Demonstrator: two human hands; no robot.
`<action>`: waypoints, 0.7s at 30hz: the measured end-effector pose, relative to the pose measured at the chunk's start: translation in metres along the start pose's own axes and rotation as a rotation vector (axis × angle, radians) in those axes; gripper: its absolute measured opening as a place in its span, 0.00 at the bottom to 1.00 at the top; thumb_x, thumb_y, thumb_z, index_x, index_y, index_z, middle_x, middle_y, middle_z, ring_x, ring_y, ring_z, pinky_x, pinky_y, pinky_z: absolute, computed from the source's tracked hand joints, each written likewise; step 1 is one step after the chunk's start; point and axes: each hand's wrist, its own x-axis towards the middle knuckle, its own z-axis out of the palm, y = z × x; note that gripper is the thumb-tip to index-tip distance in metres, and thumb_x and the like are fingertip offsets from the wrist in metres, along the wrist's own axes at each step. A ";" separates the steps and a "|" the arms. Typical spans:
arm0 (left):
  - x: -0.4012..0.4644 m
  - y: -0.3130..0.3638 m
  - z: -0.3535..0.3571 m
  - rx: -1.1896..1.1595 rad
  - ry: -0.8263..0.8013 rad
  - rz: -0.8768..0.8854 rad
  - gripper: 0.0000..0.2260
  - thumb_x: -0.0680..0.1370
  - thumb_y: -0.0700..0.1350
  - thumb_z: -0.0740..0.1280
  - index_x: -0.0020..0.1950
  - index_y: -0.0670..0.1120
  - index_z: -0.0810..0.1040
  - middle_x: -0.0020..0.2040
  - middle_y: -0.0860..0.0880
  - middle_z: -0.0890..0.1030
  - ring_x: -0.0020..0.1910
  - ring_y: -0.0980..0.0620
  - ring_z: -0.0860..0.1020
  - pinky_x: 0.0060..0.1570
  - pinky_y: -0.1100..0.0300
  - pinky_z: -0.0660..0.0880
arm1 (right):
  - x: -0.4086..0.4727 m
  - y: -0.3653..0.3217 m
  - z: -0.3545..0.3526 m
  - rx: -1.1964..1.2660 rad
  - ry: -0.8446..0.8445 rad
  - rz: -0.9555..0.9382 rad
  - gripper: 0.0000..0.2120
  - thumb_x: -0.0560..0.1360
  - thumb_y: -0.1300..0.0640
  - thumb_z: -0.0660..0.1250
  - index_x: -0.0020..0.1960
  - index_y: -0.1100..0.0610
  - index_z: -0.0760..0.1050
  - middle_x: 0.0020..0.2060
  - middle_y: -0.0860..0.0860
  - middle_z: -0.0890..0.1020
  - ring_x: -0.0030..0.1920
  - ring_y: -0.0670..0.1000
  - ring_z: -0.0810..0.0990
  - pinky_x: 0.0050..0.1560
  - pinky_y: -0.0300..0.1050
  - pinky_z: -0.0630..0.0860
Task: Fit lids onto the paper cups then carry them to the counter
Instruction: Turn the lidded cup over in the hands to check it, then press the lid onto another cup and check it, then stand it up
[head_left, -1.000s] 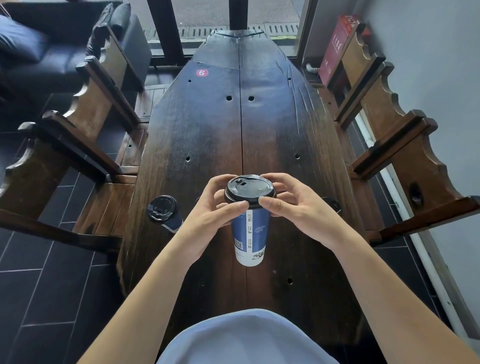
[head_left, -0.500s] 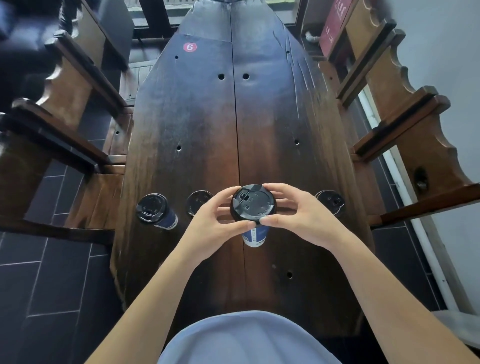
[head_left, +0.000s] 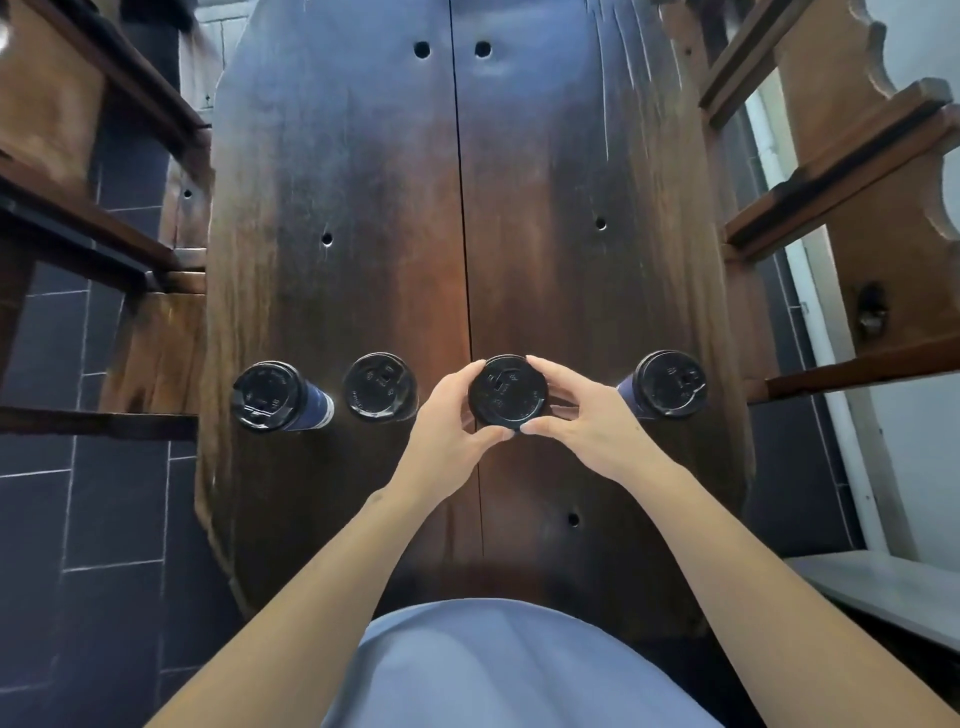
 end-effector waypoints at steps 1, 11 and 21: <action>0.003 -0.002 0.002 0.011 -0.003 -0.008 0.34 0.74 0.42 0.80 0.77 0.51 0.70 0.71 0.53 0.77 0.70 0.54 0.76 0.72 0.51 0.74 | 0.003 0.002 0.003 -0.028 0.011 -0.002 0.35 0.75 0.57 0.76 0.77 0.42 0.66 0.67 0.32 0.75 0.65 0.35 0.73 0.64 0.29 0.68; 0.015 -0.018 0.006 0.042 0.045 -0.047 0.33 0.75 0.44 0.79 0.77 0.50 0.70 0.72 0.51 0.75 0.70 0.51 0.76 0.72 0.47 0.75 | 0.033 0.007 0.019 -0.184 -0.010 -0.041 0.37 0.75 0.55 0.77 0.79 0.48 0.64 0.74 0.46 0.74 0.73 0.49 0.72 0.74 0.49 0.71; 0.019 -0.024 0.009 0.030 0.055 -0.116 0.32 0.78 0.43 0.76 0.78 0.52 0.67 0.74 0.51 0.73 0.73 0.52 0.73 0.74 0.48 0.72 | 0.045 0.010 0.028 -0.186 0.012 -0.032 0.36 0.75 0.55 0.76 0.79 0.47 0.64 0.74 0.46 0.74 0.73 0.49 0.73 0.73 0.49 0.71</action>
